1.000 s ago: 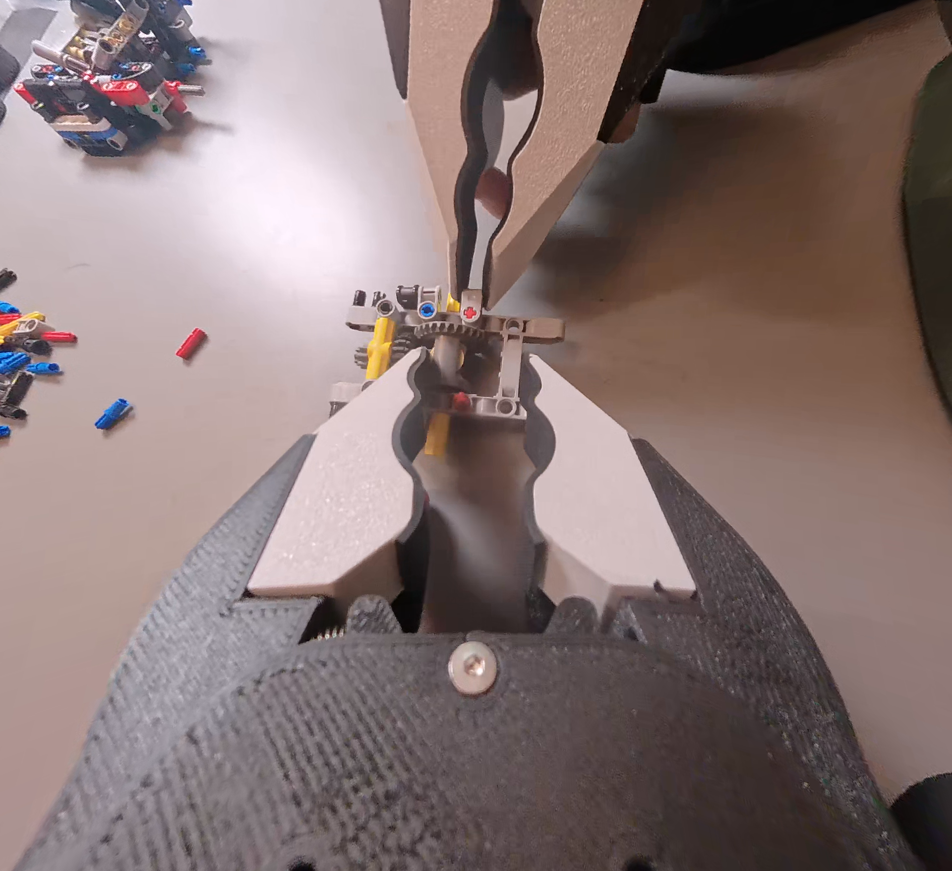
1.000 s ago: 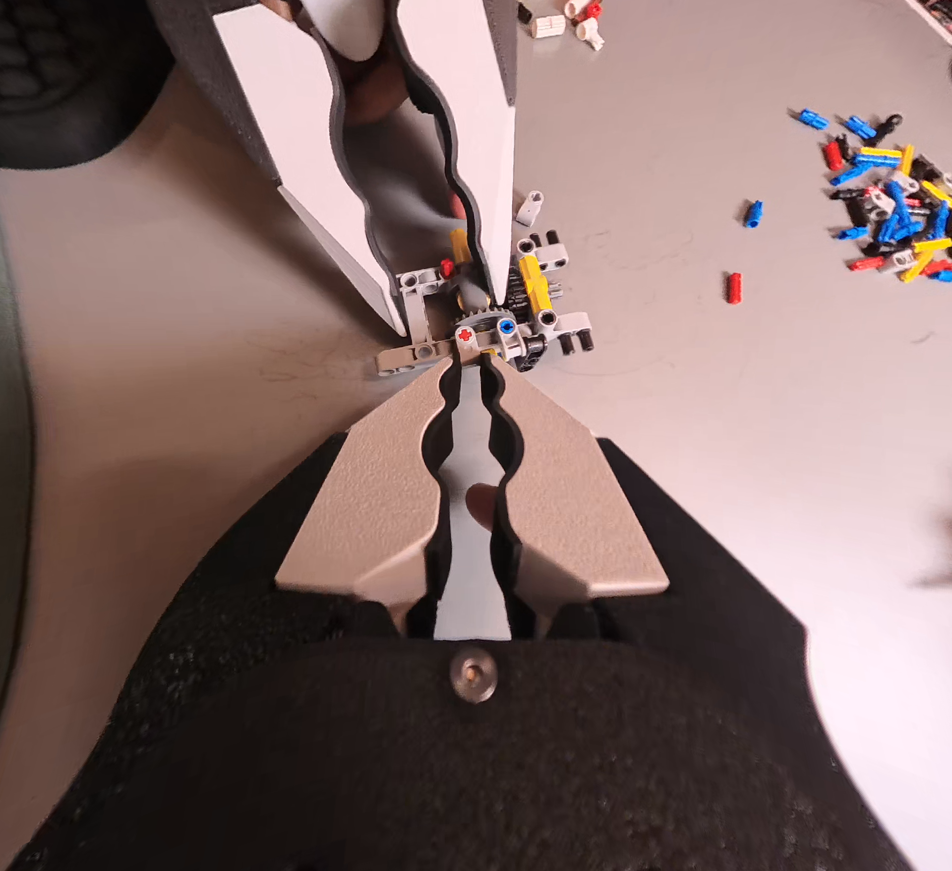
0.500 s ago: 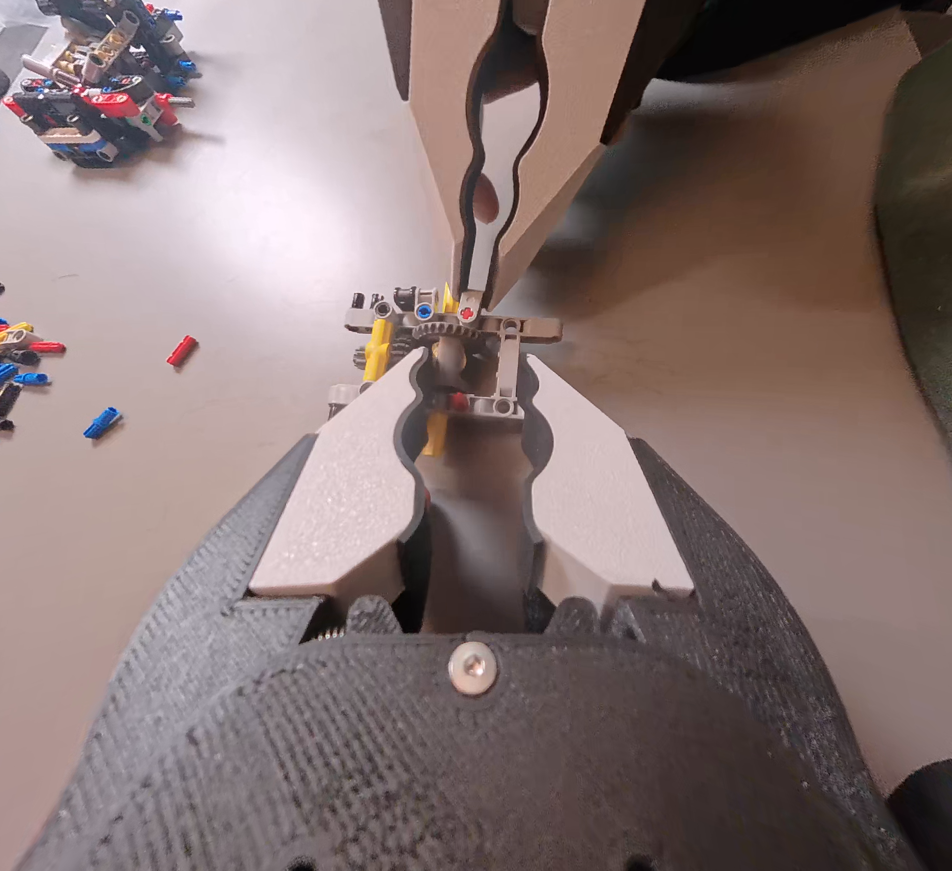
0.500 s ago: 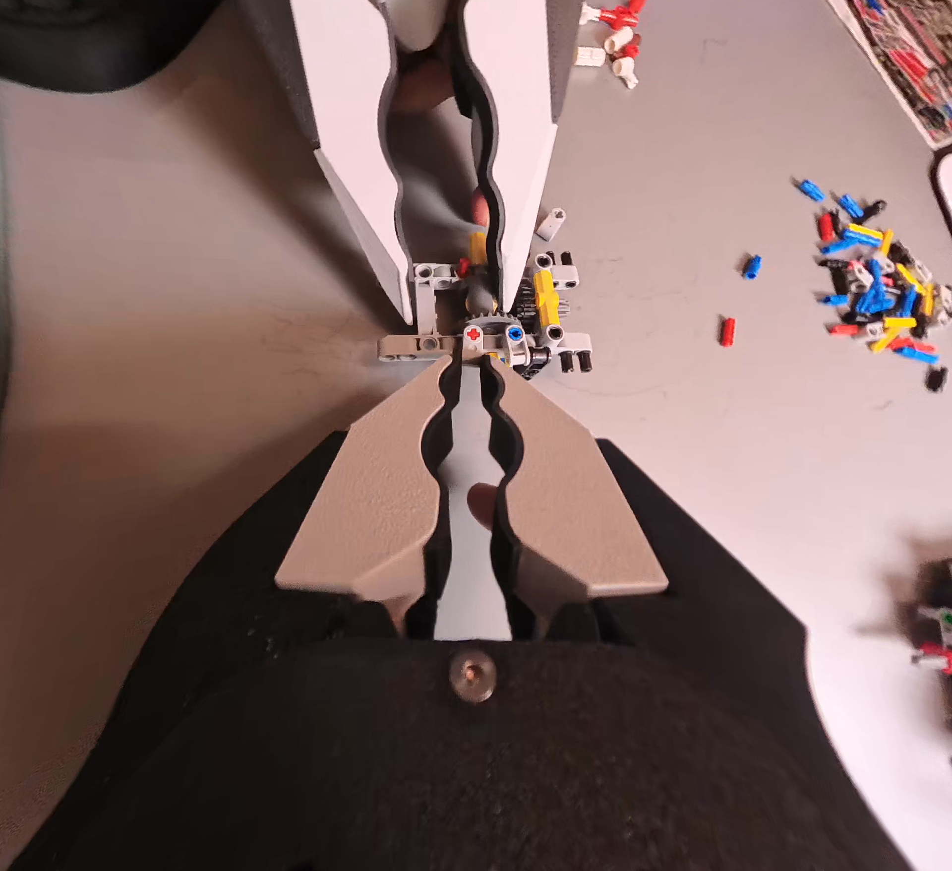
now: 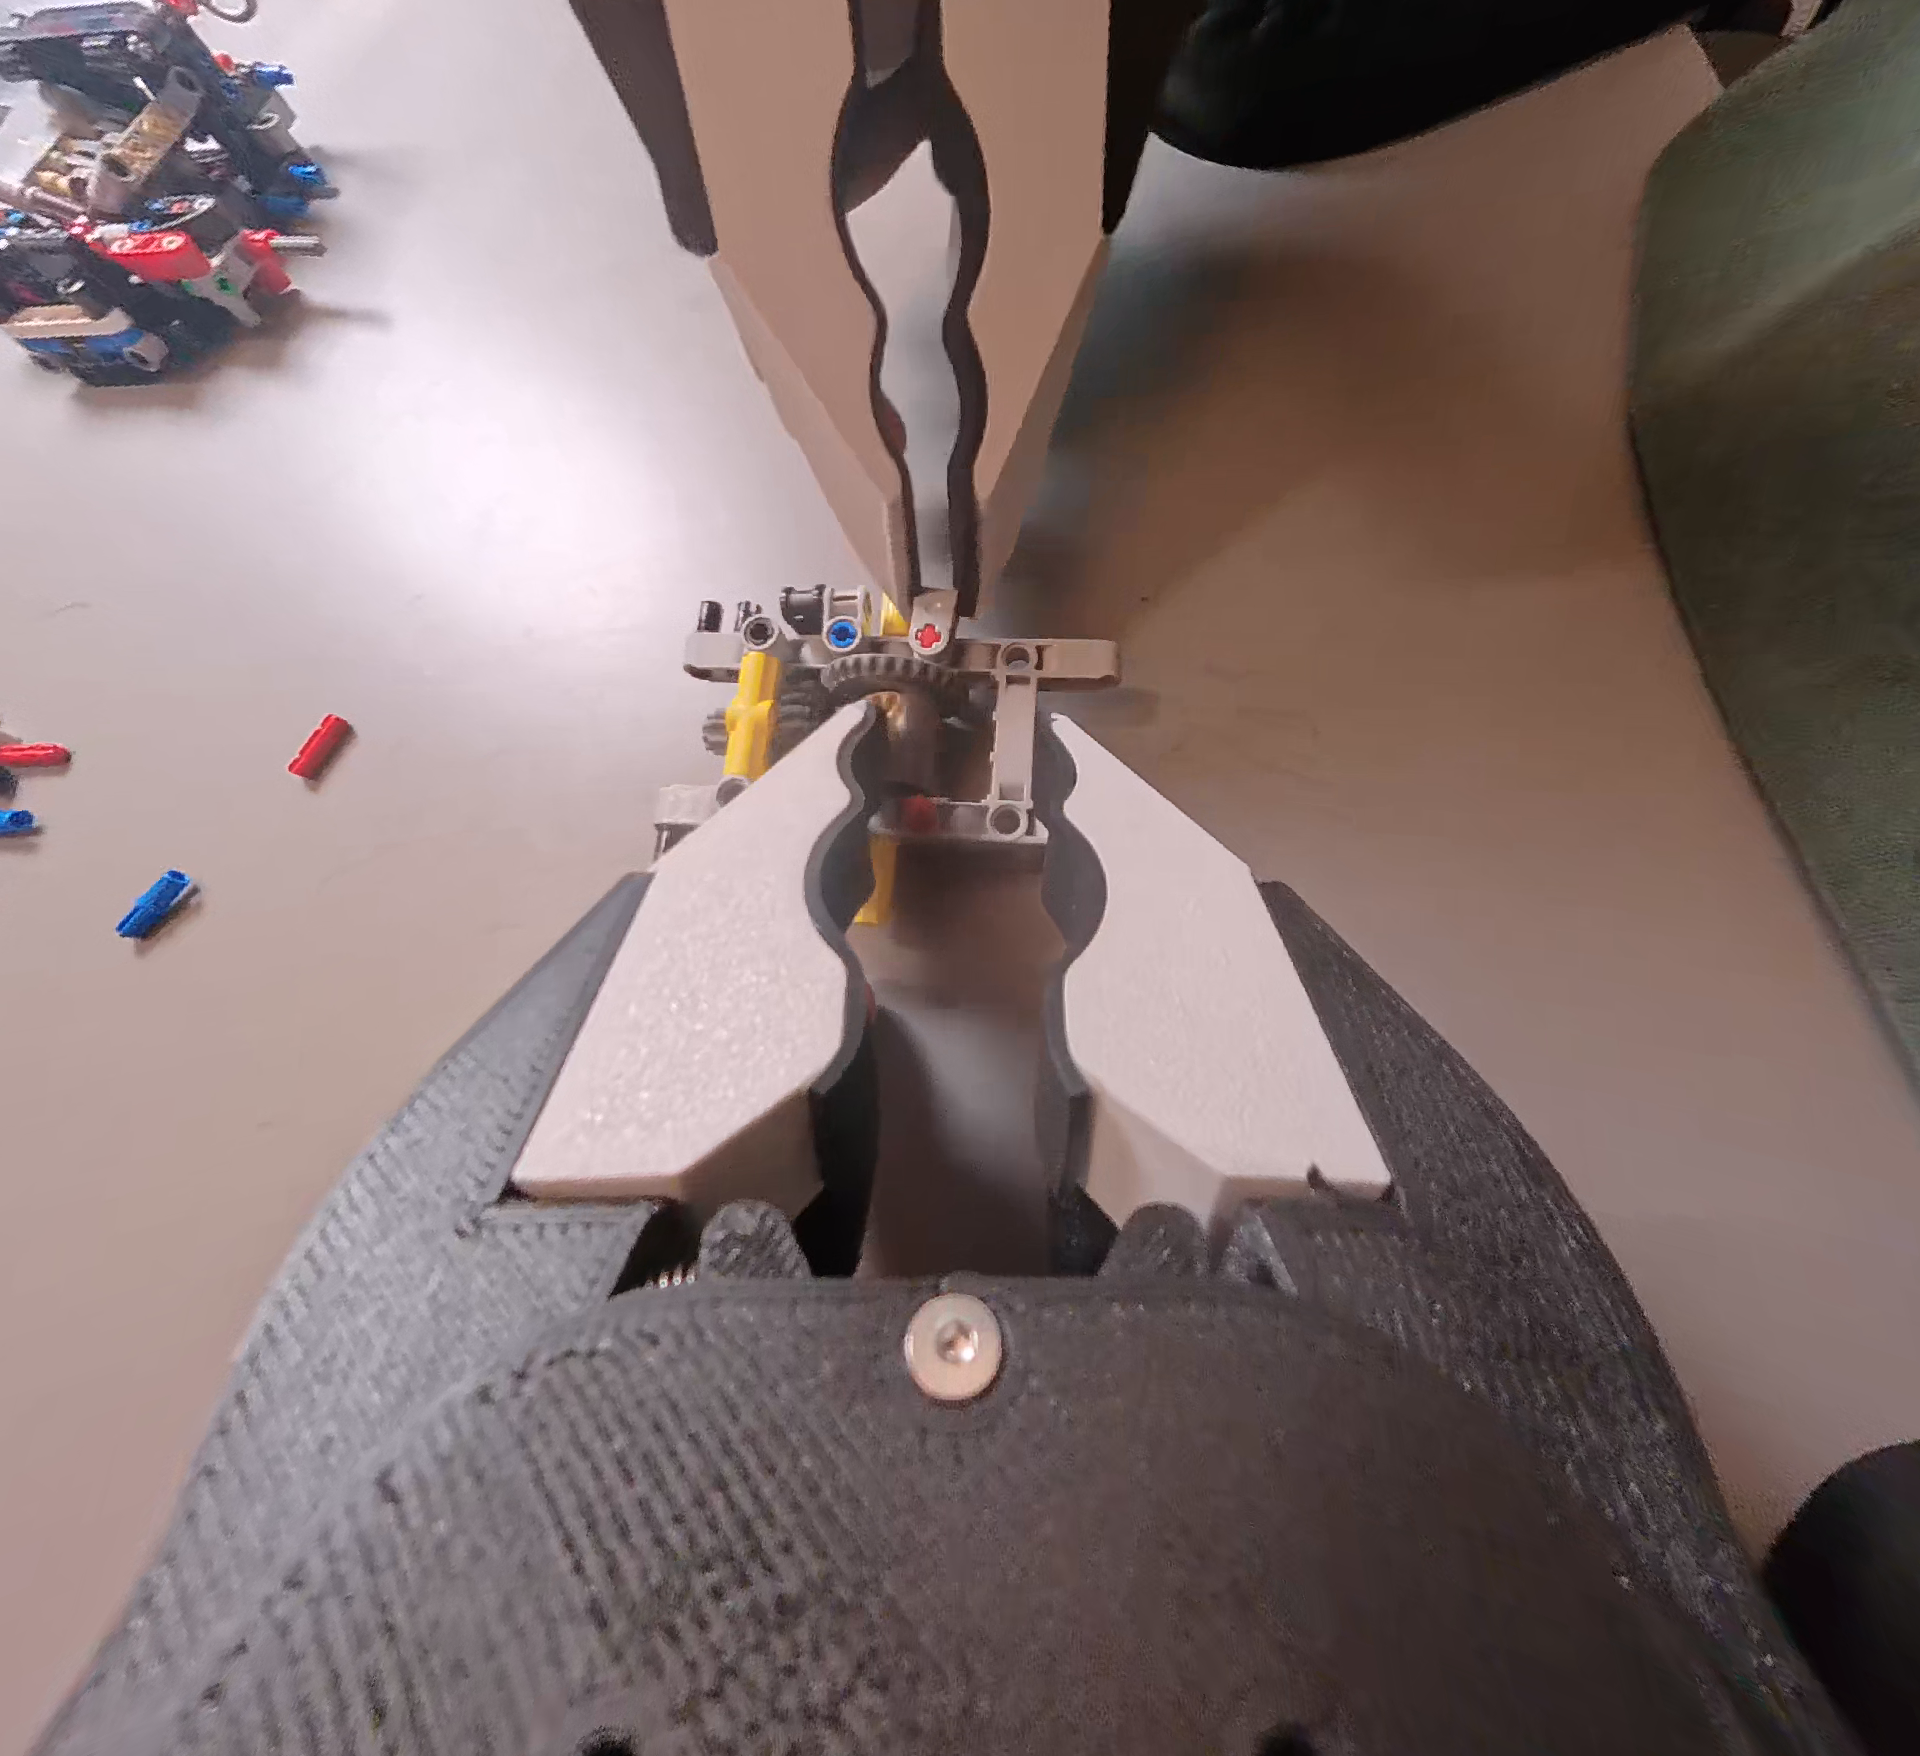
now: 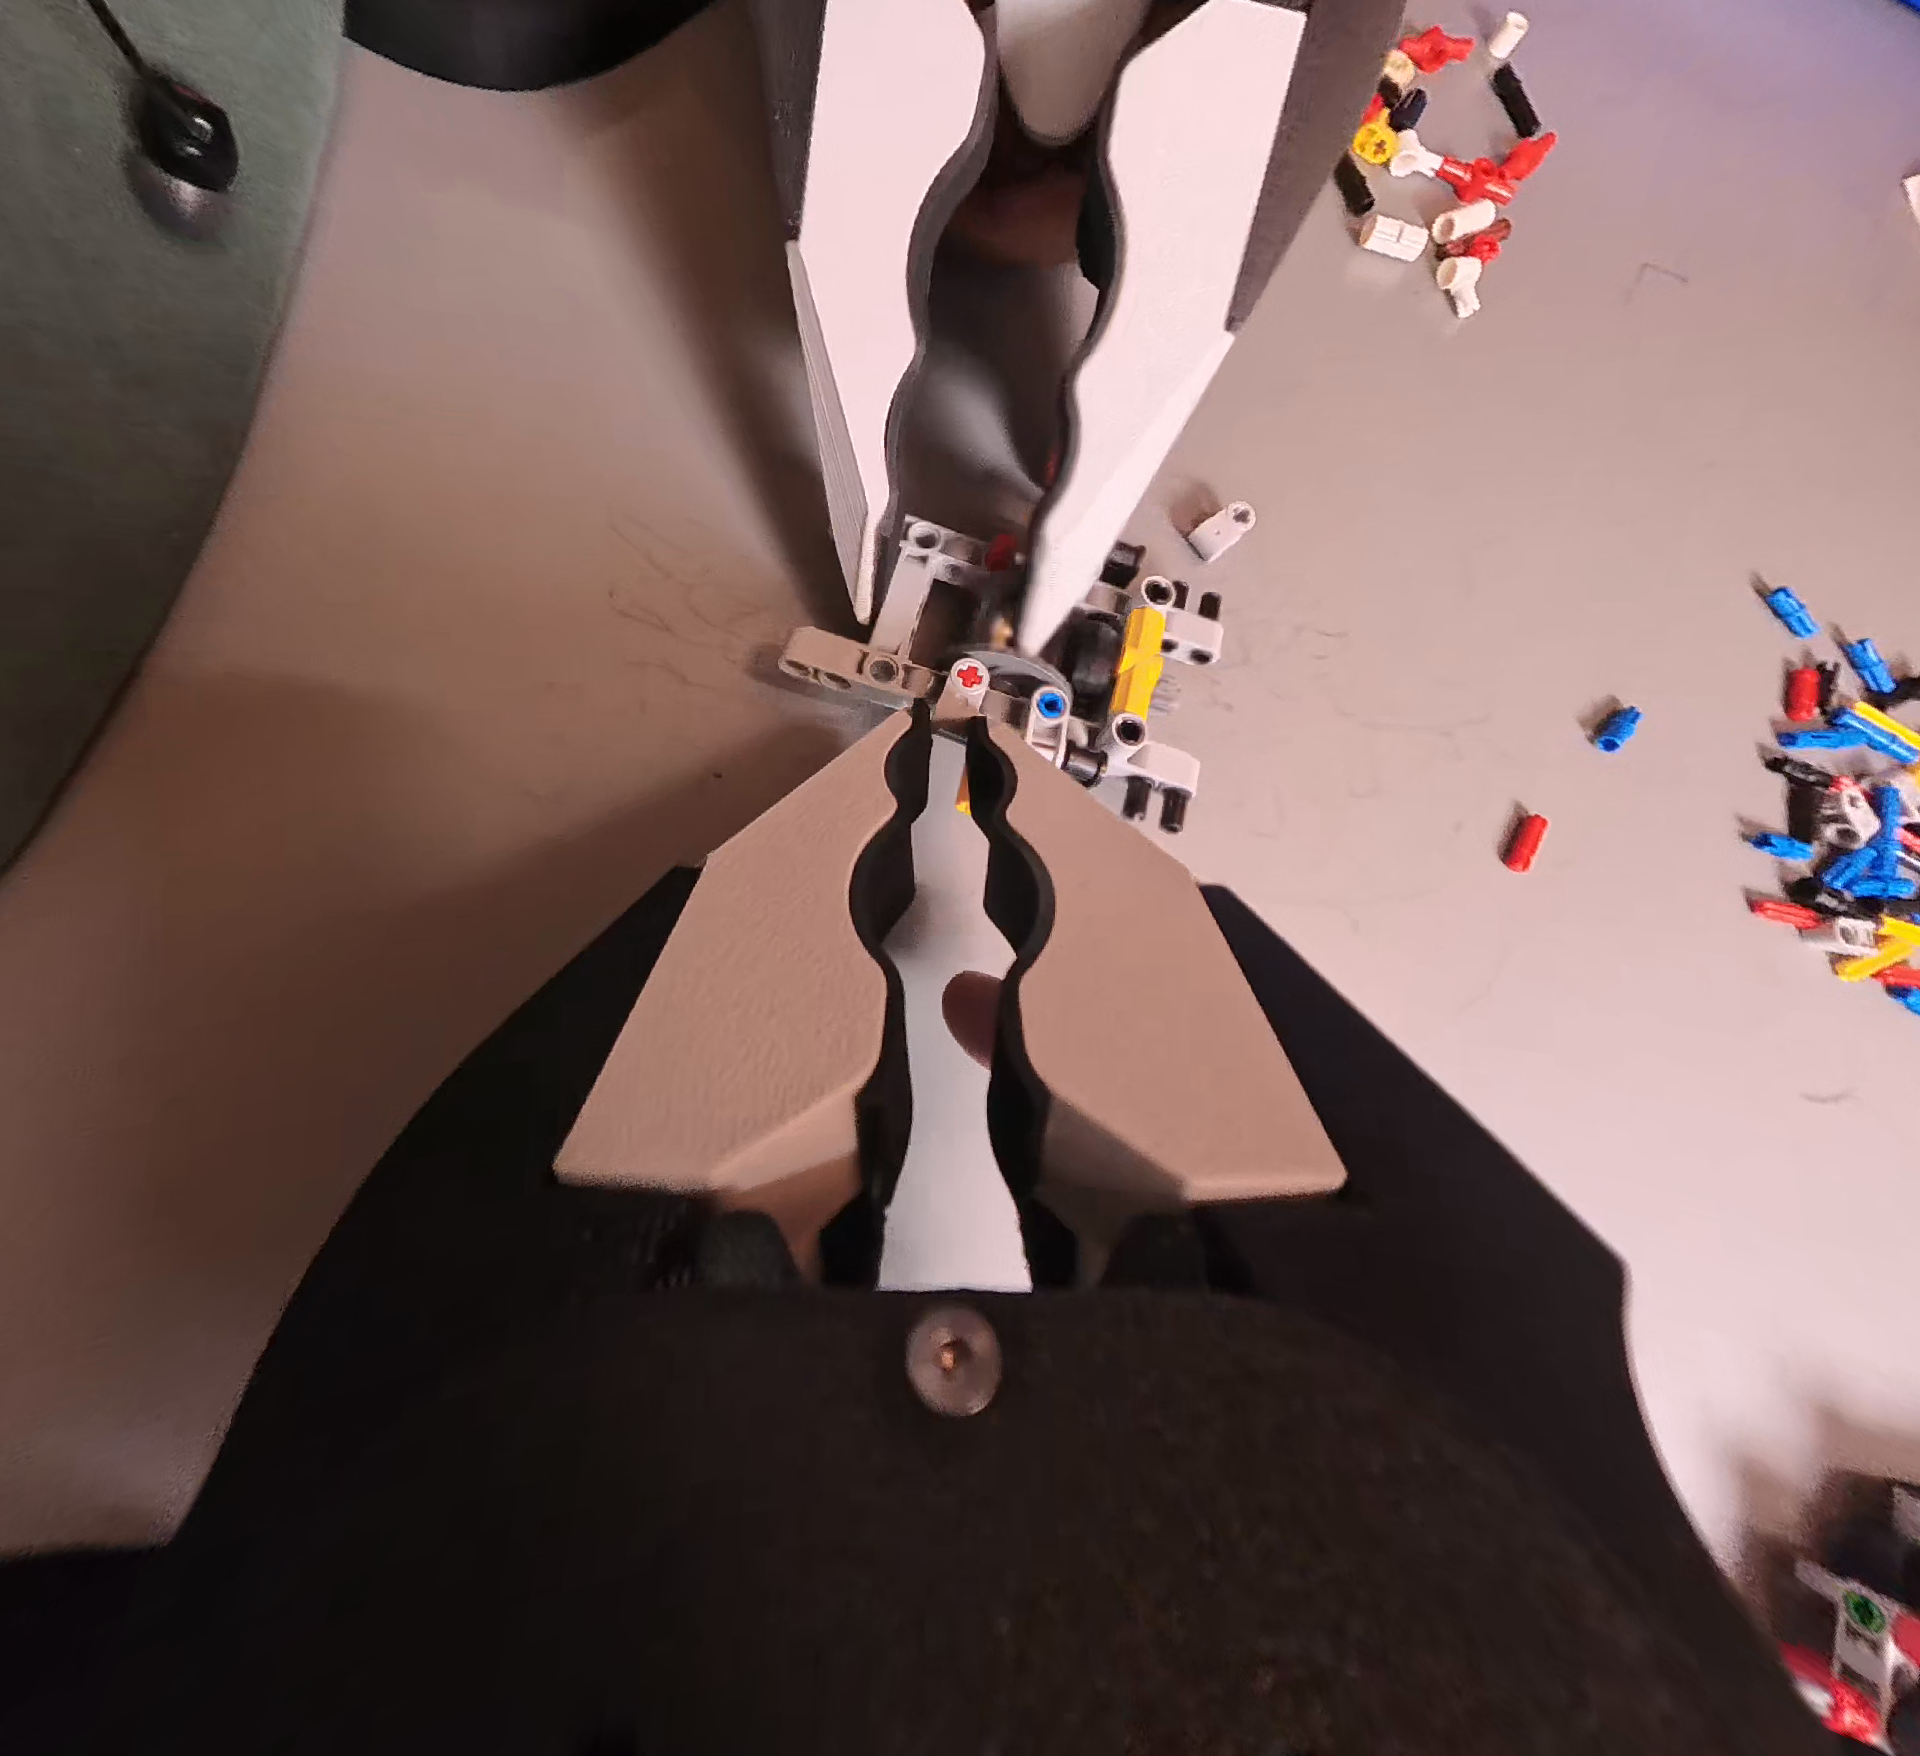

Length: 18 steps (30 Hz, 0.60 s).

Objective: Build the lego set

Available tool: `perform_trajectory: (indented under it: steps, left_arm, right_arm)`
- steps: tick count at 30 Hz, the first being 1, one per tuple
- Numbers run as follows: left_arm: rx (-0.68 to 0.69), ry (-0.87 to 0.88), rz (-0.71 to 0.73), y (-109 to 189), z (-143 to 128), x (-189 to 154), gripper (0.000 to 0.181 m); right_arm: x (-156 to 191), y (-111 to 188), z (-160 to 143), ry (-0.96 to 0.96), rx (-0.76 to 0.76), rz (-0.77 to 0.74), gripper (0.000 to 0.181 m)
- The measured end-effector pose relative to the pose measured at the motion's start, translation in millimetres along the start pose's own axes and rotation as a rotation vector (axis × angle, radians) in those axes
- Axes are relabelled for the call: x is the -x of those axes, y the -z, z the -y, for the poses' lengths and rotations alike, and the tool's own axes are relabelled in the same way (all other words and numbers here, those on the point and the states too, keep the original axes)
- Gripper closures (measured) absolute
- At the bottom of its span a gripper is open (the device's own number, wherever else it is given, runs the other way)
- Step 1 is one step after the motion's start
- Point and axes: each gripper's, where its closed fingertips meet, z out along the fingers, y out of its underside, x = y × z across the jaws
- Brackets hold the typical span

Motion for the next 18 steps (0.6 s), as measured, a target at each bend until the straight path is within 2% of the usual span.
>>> perform_trajectory:
  steps: [1, 7, 13, 18]
  left_arm:
    - [0.002, -0.005, 0.002, -0.1, -0.2, -0.4, 0.159]
    - [0.007, 0.003, 0.022, -0.8, -0.1, 1.5, 0.159]
    - [0.046, -0.064, 0.075, 3.9, -0.6, 4.7, 0.158]
    - [0.047, -0.092, 0.071, 8.8, 2.8, 0.2, 0.168]
  right_arm:
    - [-1.1, 0.1, -0.5, -0.004, -0.004, 0.001, 0.175]
    - [-3.6, 0.4, -1.2, -0.066, -0.031, -0.043, 0.175]
    - [-5.9, 0.0, -1.6, -0.130, -0.043, -0.116, 0.174]
    - [-5.9, 0.7, -2.4, -0.166, -0.044, -0.146, 0.174]
